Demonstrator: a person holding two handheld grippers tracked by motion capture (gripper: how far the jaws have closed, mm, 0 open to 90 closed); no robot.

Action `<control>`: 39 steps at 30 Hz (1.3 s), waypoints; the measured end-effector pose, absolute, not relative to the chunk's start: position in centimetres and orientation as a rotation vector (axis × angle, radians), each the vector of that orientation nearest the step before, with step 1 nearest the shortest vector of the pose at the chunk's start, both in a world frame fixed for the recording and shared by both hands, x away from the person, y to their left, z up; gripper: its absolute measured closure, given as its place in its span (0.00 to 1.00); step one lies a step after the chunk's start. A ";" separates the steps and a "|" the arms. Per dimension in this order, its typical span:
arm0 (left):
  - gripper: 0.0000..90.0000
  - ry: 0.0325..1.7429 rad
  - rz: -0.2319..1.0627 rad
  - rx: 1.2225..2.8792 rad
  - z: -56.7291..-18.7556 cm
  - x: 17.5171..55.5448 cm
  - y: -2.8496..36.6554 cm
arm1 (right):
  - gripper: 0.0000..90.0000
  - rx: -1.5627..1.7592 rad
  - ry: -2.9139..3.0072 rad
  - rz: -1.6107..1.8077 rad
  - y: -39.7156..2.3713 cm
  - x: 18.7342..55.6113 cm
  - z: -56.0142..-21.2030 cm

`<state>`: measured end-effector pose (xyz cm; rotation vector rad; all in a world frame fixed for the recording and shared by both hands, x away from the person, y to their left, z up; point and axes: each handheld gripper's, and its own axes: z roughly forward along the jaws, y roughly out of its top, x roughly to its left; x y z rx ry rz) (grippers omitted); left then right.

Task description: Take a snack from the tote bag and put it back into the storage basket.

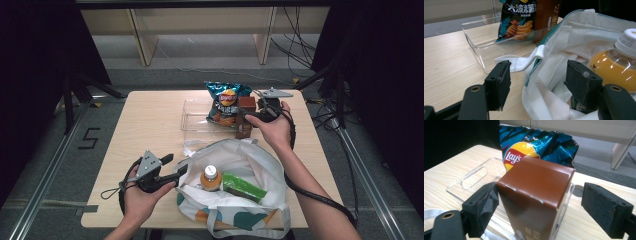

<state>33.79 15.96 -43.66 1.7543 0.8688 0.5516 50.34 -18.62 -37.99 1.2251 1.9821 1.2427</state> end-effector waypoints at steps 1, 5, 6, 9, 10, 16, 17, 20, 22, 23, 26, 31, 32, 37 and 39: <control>0.40 0.868 0.552 1.754 -43.7 33.8 16.0 | 0.18 1.202 1.971 1.238 -18.6 50.4 -38.1; 0.40 0.872 0.547 1.749 -43.7 33.8 15.9 | 0.21 1.235 1.983 1.247 -18.5 50.3 -38.3; 0.40 0.873 0.547 1.749 -43.7 33.7 15.9 | 0.22 1.263 1.990 1.251 -18.5 50.1 -38.2; 0.40 0.877 0.550 1.740 -43.6 33.7 16.0 | 0.23 1.251 1.990 1.279 -19.0 49.8 -38.0; 0.40 0.874 0.553 1.740 -43.6 33.8 16.0 | 0.25 1.247 1.982 1.287 -19.1 49.5 -37.8; 0.40 0.869 0.559 1.736 -43.5 33.8 15.9 | 0.38 1.182 2.004 1.315 -20.4 47.6 -36.3; 0.40 0.868 0.561 1.737 -43.5 33.7 15.9 | 0.42 1.203 2.012 1.323 -20.5 47.0 -36.0; 0.40 0.864 0.564 1.738 -43.5 33.7 15.9 | 0.52 1.134 2.038 1.320 -21.2 45.7 -35.3; 0.40 0.864 0.567 1.741 -43.5 33.7 15.9 | 0.55 1.104 2.065 1.346 -21.5 44.9 -34.9; 0.40 0.868 0.564 1.739 -43.5 33.7 15.9 | 0.57 1.120 2.070 1.350 -21.6 44.4 -34.8; 0.40 0.871 0.560 1.724 -43.6 33.7 16.0 | 0.62 1.100 2.100 1.349 -22.1 43.4 -34.6; 0.40 0.862 0.573 1.741 -43.5 33.8 16.1 | 0.67 1.054 2.167 1.340 -22.6 41.9 -34.3; 0.40 0.866 0.571 1.738 -43.5 33.8 16.1 | 0.68 1.086 2.147 1.362 -22.4 41.6 -34.3; 0.40 0.866 0.565 1.735 -43.5 33.8 16.1 | 0.71 1.040 2.214 1.377 -22.4 39.8 -34.3; 0.40 0.865 0.565 1.736 -43.5 33.8 16.0 | 0.71 1.028 2.263 1.352 -22.5 39.1 -34.4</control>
